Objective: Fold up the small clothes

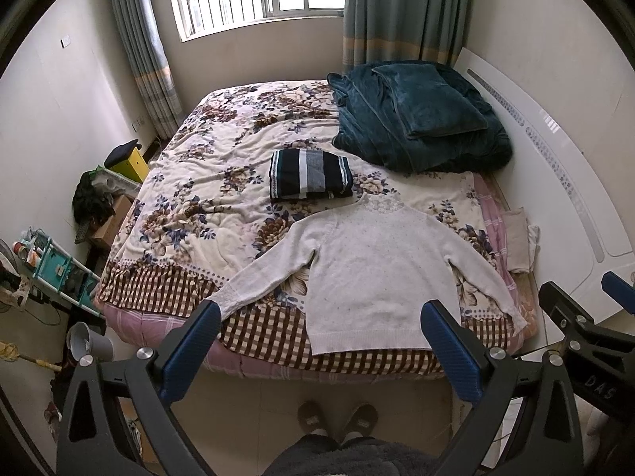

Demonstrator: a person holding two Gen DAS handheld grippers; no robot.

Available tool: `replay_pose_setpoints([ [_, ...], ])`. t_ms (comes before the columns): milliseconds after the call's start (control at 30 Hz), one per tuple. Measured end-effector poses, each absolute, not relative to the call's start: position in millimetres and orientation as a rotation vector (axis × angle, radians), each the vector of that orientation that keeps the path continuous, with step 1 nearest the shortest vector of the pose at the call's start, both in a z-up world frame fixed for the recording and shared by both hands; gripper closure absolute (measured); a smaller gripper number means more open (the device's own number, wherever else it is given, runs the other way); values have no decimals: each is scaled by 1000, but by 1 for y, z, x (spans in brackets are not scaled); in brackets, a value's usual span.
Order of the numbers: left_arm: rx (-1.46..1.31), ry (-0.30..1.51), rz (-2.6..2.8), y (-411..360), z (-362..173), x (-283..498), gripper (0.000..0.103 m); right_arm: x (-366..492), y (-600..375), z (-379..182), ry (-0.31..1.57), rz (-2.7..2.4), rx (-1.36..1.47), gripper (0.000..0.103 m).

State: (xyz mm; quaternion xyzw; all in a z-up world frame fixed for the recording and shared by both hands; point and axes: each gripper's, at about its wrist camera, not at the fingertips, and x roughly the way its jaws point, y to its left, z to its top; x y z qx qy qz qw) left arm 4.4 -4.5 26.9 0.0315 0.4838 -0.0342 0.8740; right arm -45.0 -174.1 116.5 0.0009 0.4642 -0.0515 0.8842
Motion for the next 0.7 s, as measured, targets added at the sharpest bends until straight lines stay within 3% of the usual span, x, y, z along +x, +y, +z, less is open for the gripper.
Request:
replay_pose_setpoints([
  [500,64,1008,-78,1,35,18,0,-40,-172,117,962,-108,6,0],
  [700,70,956,-89,4,12,42,0,-26,-175,95,969,-105,65,0],
])
